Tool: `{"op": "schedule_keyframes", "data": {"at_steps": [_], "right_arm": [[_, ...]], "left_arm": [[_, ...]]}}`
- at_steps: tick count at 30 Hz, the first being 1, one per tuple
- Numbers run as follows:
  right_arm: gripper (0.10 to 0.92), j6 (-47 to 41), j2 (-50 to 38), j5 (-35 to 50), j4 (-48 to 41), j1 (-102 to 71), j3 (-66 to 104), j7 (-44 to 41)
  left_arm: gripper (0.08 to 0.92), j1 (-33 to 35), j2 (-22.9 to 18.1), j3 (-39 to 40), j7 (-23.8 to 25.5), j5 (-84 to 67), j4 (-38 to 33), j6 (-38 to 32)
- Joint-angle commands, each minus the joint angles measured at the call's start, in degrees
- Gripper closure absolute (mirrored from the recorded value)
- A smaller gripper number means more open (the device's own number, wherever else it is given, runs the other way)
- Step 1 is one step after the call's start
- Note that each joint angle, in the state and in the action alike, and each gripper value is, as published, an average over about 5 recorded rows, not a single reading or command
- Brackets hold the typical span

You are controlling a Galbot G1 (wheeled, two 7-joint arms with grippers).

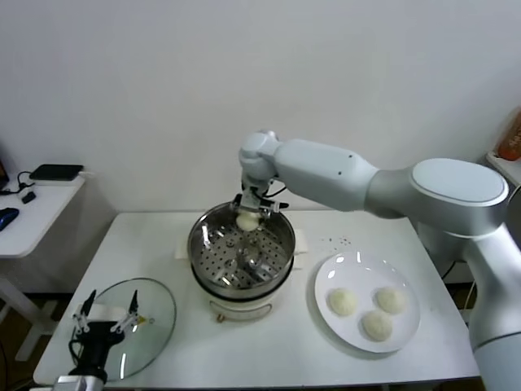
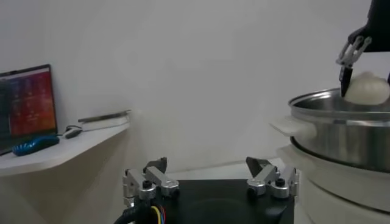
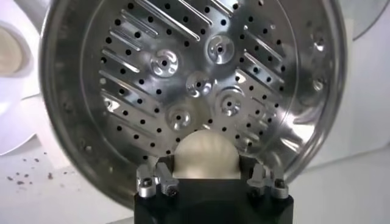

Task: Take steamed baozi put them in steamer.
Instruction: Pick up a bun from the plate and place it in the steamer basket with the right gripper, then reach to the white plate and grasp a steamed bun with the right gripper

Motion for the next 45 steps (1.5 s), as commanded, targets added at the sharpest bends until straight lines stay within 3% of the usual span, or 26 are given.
{"op": "schedule_keyframes", "data": {"at_steps": [1, 16, 30, 45], "right_arm": [[0.342, 2.47, 1.01, -5.41, -1.98, -2.95, 1.98, 0.21], [0.333, 4.45, 2.72, -7.97, -7.29, -4.79, 4.03, 0.31], [0.228, 4.66, 3.51, -6.15, -8.52, -5.25, 4.28, 0.62], [0.203, -0.45, -6.4, 13.44, 5.9, 10.18, -1.96, -4.22]], "left_arm": [[0.177, 0.18, -0.02, -0.01, -0.02, -0.04, -0.02, -0.09], [0.177, 0.65, -0.07, -0.24, -0.2, -0.11, 0.67, -0.41], [0.177, 0.49, -0.2, -0.16, -0.24, -0.13, 1.02, -0.44], [0.177, 1.01, -0.37, 0.0, -0.44, -0.21, 0.7, -0.64]]}}
